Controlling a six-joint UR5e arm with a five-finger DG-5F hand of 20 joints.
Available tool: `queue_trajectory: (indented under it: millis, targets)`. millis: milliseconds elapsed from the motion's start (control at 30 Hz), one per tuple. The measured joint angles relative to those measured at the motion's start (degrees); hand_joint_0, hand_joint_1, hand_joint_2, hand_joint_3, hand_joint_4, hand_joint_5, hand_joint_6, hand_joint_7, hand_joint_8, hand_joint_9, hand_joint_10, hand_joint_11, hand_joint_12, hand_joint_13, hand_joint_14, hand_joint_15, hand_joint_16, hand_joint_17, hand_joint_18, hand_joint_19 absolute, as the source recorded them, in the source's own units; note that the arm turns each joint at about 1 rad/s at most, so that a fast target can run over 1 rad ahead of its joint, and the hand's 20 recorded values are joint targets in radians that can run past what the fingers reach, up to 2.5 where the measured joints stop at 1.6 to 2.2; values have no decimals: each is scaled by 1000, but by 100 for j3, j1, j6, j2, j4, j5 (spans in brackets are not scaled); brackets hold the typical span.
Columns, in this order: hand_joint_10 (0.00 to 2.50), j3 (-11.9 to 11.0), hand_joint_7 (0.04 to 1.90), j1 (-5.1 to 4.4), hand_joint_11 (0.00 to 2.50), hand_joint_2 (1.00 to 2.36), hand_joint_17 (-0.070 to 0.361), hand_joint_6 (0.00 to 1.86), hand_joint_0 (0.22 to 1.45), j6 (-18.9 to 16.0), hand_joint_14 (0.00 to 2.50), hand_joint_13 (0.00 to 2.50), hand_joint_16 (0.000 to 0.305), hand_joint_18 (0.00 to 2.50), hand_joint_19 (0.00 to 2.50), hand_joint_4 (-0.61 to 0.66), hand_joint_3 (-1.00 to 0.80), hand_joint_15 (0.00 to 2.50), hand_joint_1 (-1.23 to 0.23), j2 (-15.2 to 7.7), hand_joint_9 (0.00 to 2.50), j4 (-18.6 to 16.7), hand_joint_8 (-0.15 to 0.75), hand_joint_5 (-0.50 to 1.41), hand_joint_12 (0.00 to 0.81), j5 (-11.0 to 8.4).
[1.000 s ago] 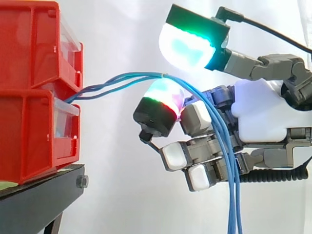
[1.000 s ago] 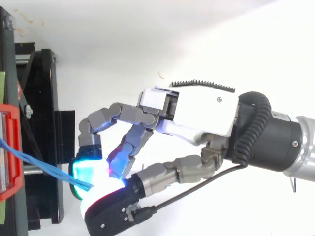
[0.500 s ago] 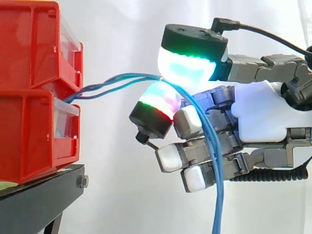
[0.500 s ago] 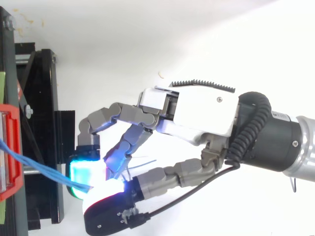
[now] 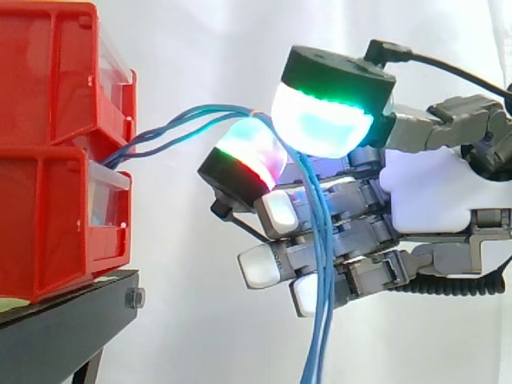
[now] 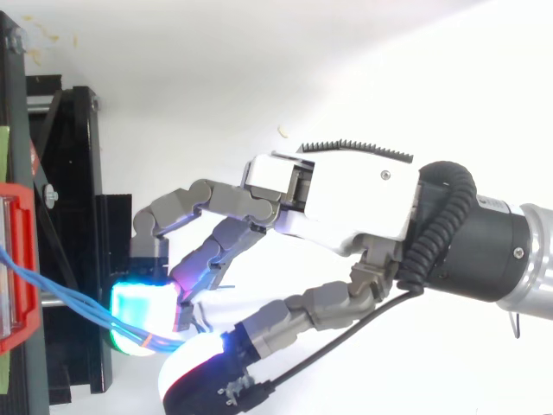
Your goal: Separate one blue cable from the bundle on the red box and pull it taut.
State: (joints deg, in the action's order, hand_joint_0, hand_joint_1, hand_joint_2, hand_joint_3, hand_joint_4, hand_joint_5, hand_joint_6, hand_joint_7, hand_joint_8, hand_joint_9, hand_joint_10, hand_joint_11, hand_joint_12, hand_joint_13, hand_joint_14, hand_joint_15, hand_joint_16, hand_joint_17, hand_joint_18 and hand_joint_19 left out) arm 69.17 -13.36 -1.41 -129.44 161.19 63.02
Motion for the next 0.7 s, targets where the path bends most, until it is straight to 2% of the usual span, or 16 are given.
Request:
queue_trajectory:
  millis: [167, 333, 400, 467, 567, 700]
  targets:
    - [18, 0, 1209, 0, 657, 1000, 121, 839, 551, 0, 11, 1032, 54, 855, 572, 237, -500, 415, -713, 0, 1169, 0, 392, -130, 402, 0]
    - [16, -2, 1244, 0, 664, 1000, 121, 830, 552, 0, 11, 1057, 54, 871, 579, 234, -500, 418, -667, -2, 1222, 0, 394, -115, 396, -2]
    - [17, -1, 1274, 0, 668, 1001, 117, 829, 600, 0, 13, 1055, 52, 856, 585, 232, -484, 418, -704, -1, 1218, 0, 395, -117, 392, -5]
    - [17, -1, 1277, 0, 681, 1010, 116, 838, 627, 0, 13, 1057, 51, 855, 581, 204, -381, 423, -764, -2, 1213, 0, 390, -122, 389, -7]
    - [19, -1, 1252, -1, 676, 1020, 115, 864, 626, 0, 12, 1046, 51, 850, 579, 123, -207, 425, -832, -2, 1157, 0, 372, -140, 388, -12]
    - [18, 0, 1237, -1, 668, 1025, 115, 878, 613, 0, 12, 1000, 51, 827, 580, 61, -119, 423, -847, -2, 1077, 0, 362, -157, 385, -16]
